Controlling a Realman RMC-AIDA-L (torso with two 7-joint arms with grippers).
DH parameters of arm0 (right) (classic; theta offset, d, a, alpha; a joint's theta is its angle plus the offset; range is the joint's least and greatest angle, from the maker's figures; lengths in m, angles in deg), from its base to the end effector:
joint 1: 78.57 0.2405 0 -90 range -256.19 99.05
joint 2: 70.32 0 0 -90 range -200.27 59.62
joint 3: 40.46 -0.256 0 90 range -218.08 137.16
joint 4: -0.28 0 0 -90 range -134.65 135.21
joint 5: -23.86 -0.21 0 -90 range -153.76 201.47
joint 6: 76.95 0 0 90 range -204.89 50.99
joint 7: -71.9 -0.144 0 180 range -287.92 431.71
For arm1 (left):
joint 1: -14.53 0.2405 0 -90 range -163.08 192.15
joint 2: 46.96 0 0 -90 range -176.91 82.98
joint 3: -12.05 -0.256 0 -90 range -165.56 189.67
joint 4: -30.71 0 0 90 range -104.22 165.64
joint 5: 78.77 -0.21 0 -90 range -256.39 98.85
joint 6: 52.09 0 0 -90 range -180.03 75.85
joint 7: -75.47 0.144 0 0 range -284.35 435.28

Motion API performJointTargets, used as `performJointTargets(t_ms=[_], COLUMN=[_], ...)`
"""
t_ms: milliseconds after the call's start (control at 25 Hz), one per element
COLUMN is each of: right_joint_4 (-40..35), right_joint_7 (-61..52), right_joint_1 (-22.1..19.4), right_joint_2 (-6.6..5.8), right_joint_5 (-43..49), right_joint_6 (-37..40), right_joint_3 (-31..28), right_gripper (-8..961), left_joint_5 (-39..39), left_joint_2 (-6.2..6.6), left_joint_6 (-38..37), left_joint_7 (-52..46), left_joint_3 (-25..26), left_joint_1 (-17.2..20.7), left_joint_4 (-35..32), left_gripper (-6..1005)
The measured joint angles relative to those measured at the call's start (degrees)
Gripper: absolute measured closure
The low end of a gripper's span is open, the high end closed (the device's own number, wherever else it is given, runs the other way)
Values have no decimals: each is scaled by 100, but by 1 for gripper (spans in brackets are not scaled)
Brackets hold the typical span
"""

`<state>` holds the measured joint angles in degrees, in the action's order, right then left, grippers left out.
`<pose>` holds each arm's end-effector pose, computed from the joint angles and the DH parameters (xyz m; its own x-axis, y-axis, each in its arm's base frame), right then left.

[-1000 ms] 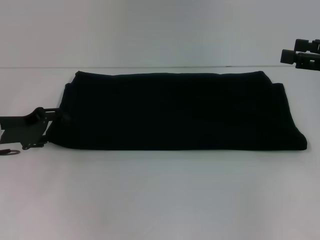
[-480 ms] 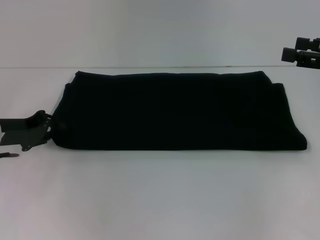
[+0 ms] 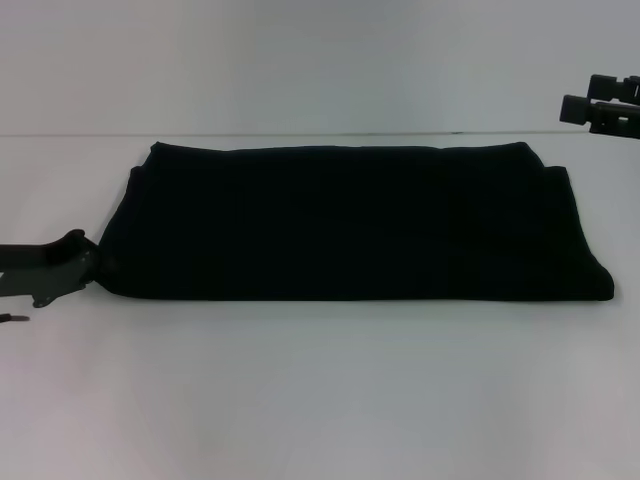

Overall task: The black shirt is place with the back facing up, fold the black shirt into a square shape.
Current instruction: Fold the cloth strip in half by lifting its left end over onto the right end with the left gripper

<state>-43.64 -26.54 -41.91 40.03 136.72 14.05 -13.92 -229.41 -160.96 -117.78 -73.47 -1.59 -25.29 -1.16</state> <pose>0.2449 0.3880 0.1174 0.6633 -0.3595 -0.6564 -0.6269 -0.7459 -0.2249 -0.3445 0.3825 0.0449 -0.2005 0.7900 0.5794 0.9667 0.2554 -0.0137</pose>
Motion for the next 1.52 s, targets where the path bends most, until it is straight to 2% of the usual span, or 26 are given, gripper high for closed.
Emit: performJointTargets(t_ms=[200, 360, 640, 760, 960, 1120, 1520], right_joint_4=[55, 192, 302, 303, 294, 277, 245], right_joint_7=[-1, -21, 24, 26, 29, 78, 96], right_joint_1=[-7, 30, 66, 48, -9, -31, -37], right_joint_2=[104, 134, 227, 219, 190, 179, 168], right_joint_5=[-162, -205, -255, -257, -257, -257, -257], right_joint_6=[-78, -148, -208, -176, -141, -79, 11], right_joint_3=[0, 0, 23, 8, 14, 13, -1], right_gripper=[52, 52, 52, 52, 52, 52, 52], left_joint_5=[-3, 57, 112, 183, 375, 378, 404], left_joint_2=[-10, 13, 41, 42, 45, 31, 1], left_joint_6=[-231, -541, -800, -962, -1381, -1410, -881], left_joint_7=[213, 353, 450, 460, 460, 437, 504], left_joint_3=[34, 139, 341, 360, 423, 420, 324], left_joint_1=[177, 424, 534, 540, 581, 604, 419], left_joint_4=[-377, -757, -796, -788, -767, -637, -61], left_gripper=[922, 926, 929, 928, 774, 636, 377])
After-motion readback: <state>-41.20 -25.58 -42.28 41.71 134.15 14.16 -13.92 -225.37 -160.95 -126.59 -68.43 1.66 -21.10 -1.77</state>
